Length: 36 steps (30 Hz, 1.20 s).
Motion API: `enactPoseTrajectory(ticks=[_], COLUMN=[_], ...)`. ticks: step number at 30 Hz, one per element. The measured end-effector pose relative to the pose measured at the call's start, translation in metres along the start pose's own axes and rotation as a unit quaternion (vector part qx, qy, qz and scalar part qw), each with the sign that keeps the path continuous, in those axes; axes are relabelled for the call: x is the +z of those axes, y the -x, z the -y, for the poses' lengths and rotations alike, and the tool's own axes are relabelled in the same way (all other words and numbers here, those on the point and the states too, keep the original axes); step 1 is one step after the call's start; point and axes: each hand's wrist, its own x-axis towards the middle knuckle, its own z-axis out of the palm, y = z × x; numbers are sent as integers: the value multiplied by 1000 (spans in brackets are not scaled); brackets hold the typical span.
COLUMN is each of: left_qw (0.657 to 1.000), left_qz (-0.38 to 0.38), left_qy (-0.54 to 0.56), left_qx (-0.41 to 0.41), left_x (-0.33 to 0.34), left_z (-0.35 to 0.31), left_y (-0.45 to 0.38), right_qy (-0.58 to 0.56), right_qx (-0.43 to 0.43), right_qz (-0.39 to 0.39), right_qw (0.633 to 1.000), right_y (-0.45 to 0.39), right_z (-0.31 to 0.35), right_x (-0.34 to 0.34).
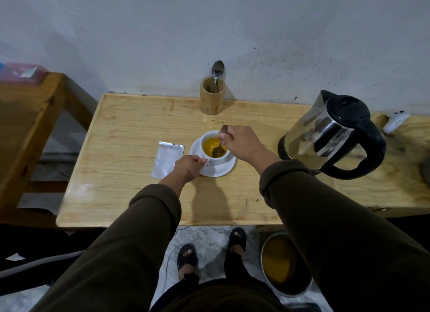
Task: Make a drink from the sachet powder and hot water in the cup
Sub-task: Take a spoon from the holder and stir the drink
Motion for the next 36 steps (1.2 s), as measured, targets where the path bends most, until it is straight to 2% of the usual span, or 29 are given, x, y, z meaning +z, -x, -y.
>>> enactPoseTrajectory(ticks=[4,14,22,25,29,36], left_qw=[1000,1000,1000,1000,1000,1000], left_qz=[0,5,5,6,7,0], left_qy=[-11,-19,-10,-11,-15,-5], left_qx=[3,2,-2,-1,-4,-3], left_x=[0,-1,-2,-2,-2,-1], left_z=[-1,-2,-3,-3,-3,-2], left_y=[1,2,3,3,2,1], right_qy=[70,-46,98,35,-65,-198], right_qx=[-9,7,-7,10,12,47], right_qz=[-24,21,-28,-21,26,99], right_qw=[997,999,995,999,997,974], right_y=[-1,1,1,0,3,13], right_z=[3,4,3,3,4,4], right_x=[0,0,-6,0,0,-6])
